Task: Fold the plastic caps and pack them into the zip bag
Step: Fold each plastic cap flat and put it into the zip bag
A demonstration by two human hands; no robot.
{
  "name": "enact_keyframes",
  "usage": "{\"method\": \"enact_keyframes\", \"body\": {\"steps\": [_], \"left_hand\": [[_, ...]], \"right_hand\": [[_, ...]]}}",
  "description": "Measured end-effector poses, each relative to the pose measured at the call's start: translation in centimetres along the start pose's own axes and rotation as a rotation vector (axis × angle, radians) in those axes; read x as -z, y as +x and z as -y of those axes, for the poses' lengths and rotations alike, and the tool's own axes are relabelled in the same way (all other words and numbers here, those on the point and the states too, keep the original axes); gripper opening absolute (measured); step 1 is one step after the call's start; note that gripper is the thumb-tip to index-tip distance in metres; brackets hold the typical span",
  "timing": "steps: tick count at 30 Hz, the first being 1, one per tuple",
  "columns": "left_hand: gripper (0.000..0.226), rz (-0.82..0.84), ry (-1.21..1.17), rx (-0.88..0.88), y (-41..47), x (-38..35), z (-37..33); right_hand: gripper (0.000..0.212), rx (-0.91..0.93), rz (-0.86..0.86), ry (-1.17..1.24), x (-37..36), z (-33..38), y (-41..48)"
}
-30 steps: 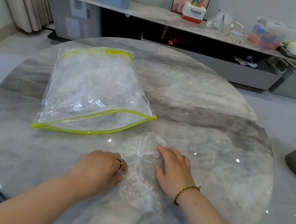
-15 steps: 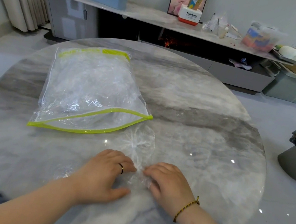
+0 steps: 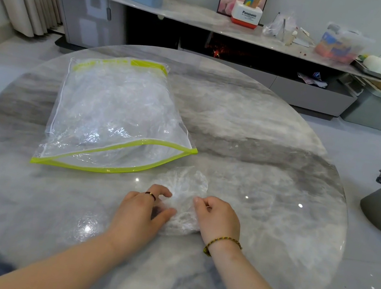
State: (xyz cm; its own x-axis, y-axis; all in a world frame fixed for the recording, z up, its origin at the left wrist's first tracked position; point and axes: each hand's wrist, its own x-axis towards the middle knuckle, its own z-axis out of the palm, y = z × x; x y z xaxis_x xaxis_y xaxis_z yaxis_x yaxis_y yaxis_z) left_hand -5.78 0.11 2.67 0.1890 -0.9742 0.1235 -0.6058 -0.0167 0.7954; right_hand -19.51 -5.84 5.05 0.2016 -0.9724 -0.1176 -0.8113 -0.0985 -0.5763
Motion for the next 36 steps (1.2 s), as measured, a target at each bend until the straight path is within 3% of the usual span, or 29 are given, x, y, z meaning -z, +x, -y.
{"method": "enact_keyframes", "body": {"steps": [3,6,8,10,12,14,16,19,21,25,28,31,34,36], "left_hand": [[0.063,0.021,0.304,-0.191,-0.1,0.2,-0.2],[0.059,-0.091,0.460,-0.327,0.0,-0.2,0.5],[0.043,-0.098,0.340,-0.263,0.4,0.0,0.5],[0.031,-0.093,0.167,-0.082,0.8,0.2,0.8],[0.034,-0.056,0.005,0.057,1.2,0.2,1.1],[0.035,-0.060,-0.026,0.087,1.3,0.0,1.4],[0.036,-0.073,0.005,0.084,1.3,-0.2,1.6],[0.041,-0.112,0.106,0.078,1.4,-0.4,1.9],[0.045,-0.132,0.163,0.068,1.4,-0.3,1.5],[0.043,-0.124,0.241,0.078,1.5,0.1,0.7],[0.031,-0.103,0.251,0.103,1.6,0.5,0.9],[0.033,-0.056,0.255,0.094,1.7,1.1,0.8],[0.033,0.033,0.215,0.075,2.1,1.9,0.7],[0.034,0.106,0.206,0.018,2.3,2.5,0.8]], "right_hand": [[0.046,-0.061,-0.003,0.050,0.2,0.1,0.3],[0.051,-0.096,0.052,0.233,0.5,-0.1,0.5],[0.050,-0.092,0.145,0.346,0.8,-0.3,0.6],[0.044,-0.033,0.266,0.352,0.8,-0.8,0.8],[0.015,-0.010,0.384,0.329,0.5,-1.1,0.8],[0.022,-0.040,0.418,0.318,0.1,-1.3,0.9],[0.015,-0.061,0.286,0.290,-0.4,-1.1,0.7],[0.019,0.014,0.046,-0.025,-0.6,0.1,-0.1],[0.005,0.075,-0.023,-0.169,-0.6,0.2,-0.4],[0.017,0.078,-0.119,-0.168,-0.5,0.0,-0.2],[0.019,0.498,-0.416,-0.091,-0.9,-0.4,-0.1],[0.019,0.813,-0.300,-0.173,-1.7,-0.4,-1.0],[0.038,0.747,-0.148,-0.369,-2.4,-0.2,-1.7],[0.044,0.673,-0.136,-0.385,-2.7,-0.3,-1.2]]}}
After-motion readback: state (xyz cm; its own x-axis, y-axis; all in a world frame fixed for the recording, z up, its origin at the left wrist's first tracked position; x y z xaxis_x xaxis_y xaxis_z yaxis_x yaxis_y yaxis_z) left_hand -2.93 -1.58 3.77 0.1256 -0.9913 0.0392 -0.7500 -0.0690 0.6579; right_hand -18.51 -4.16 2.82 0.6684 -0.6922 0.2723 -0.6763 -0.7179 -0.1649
